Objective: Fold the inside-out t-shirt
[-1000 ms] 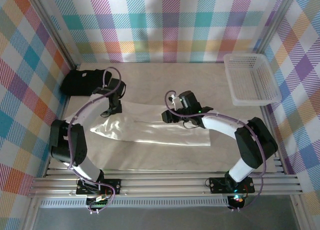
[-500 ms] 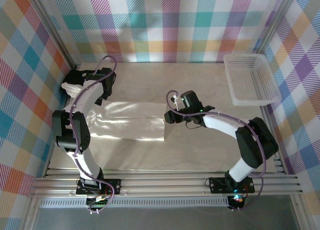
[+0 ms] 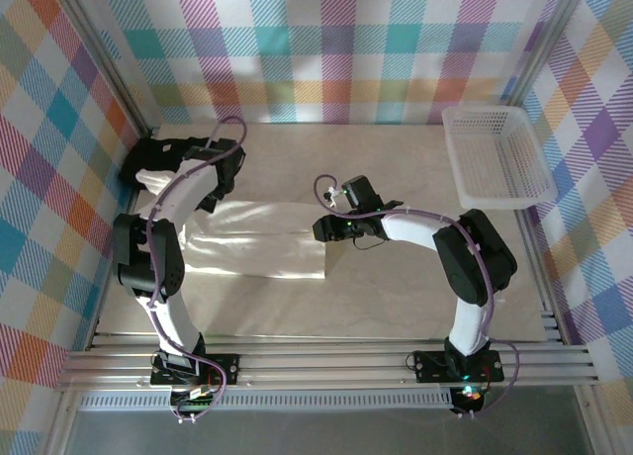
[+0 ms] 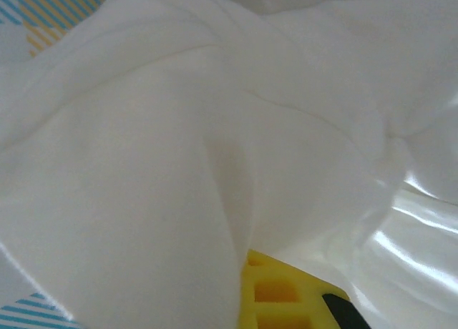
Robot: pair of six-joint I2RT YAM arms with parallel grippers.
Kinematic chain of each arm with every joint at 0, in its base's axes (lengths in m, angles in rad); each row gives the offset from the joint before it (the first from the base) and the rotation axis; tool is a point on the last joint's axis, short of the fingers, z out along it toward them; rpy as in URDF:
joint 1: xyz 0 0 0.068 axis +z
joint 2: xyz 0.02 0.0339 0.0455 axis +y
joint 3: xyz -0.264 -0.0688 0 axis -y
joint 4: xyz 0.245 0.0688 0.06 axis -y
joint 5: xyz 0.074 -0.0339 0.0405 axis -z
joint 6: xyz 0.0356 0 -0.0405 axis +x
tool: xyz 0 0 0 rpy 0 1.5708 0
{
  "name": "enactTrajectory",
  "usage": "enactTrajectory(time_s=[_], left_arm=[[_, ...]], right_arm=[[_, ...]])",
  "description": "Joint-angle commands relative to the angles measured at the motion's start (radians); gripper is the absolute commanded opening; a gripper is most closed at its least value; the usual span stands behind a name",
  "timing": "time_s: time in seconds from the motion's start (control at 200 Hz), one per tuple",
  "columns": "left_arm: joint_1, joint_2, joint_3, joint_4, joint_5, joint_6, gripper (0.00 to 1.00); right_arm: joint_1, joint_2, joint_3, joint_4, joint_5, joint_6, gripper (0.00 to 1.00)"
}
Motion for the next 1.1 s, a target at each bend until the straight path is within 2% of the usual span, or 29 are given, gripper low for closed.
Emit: enactTrajectory(time_s=[0.0, 0.185, 0.325, 0.35, 0.395, 0.435, 0.51, 0.585, 0.645, 0.745, 0.91, 1.025, 1.095], left_arm=[[-0.117, -0.015, 0.045, -0.094, 0.098, -0.099, 0.00], [-0.343, 0.091, 0.177, -0.163, 0.308, -0.242, 0.00], [-0.452, 0.224, 0.312, -0.157, 0.477, -0.319, 0.00], [-0.465, 0.245, 0.328, -0.141, 0.511, -0.323, 0.05], [-0.479, 0.282, 0.353, -0.120, 0.559, -0.329, 0.22], [-0.488, 0.313, 0.379, -0.113, 0.584, -0.335, 0.32], [-0.493, 0.326, 0.413, -0.088, 0.609, -0.334, 0.46], [-0.489, 0.273, 0.401, -0.030, 0.635, -0.330, 0.57], [-0.479, 0.198, 0.349, 0.028, 0.665, -0.329, 0.65], [-0.446, 0.035, 0.161, 0.143, 0.727, -0.355, 0.71], [-0.379, -0.217, -0.249, 0.402, 0.924, -0.485, 0.71], [-0.374, -0.331, -0.433, 0.524, 0.951, -0.558, 0.71], [-0.374, -0.390, -0.518, 0.582, 0.956, -0.594, 0.71]], right_arm=[[-0.018, -0.051, 0.015, -0.049, 0.021, -0.022, 0.46], [-0.096, -0.157, -0.060, -0.094, 0.063, -0.037, 0.47], [-0.156, -0.245, -0.138, -0.117, 0.105, -0.036, 0.48], [-0.161, -0.257, -0.152, -0.116, 0.111, -0.037, 0.48], [-0.171, -0.278, -0.172, -0.117, 0.125, -0.039, 0.48], [-0.174, -0.291, -0.183, -0.120, 0.135, -0.040, 0.48], [-0.174, -0.301, -0.196, -0.124, 0.138, -0.042, 0.48], [-0.174, -0.295, -0.208, -0.107, 0.121, -0.032, 0.49], [-0.174, -0.281, -0.211, -0.076, 0.075, -0.018, 0.49], [-0.167, -0.257, -0.211, -0.008, -0.005, 0.012, 0.50], [-0.112, -0.174, -0.128, 0.077, -0.089, 0.061, 0.53], [-0.090, -0.064, -0.038, 0.150, -0.160, 0.151, 0.54], [-0.090, -0.007, 0.021, 0.151, -0.162, 0.177, 0.55]])
